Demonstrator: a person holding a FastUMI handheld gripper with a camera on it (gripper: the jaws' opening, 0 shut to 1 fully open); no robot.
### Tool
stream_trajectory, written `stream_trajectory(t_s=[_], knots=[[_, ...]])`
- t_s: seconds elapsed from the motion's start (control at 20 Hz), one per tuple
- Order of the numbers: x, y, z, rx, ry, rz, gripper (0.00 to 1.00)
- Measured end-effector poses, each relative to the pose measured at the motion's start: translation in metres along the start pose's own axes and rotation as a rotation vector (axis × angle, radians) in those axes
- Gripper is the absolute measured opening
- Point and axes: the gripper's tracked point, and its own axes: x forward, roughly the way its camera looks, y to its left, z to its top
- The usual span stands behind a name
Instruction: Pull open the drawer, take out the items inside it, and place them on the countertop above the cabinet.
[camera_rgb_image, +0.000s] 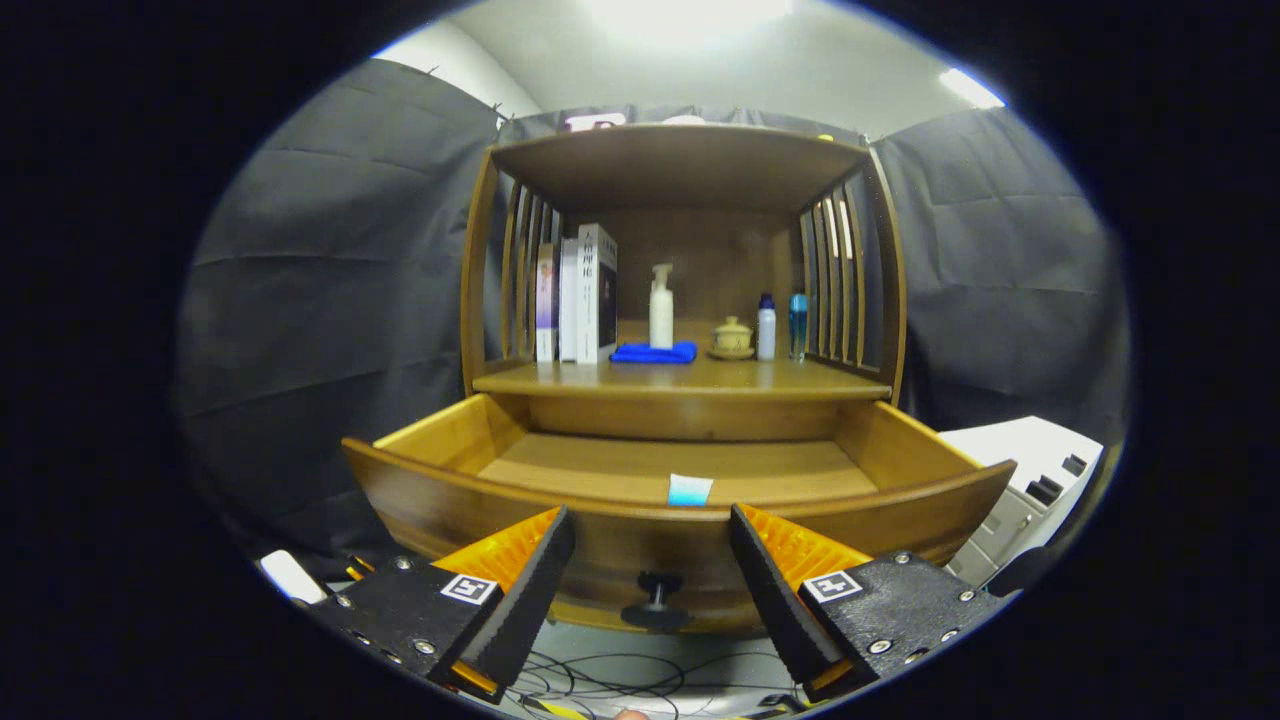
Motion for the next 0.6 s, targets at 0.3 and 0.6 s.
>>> stream_trajectory(t_s=[0.3,0.6], knots=[[0.037,-0.011,0.046,-0.020,0.056,-0.098,0.95],[0.089,-0.031,0.040,-0.009,0.272,-0.191,0.95]])
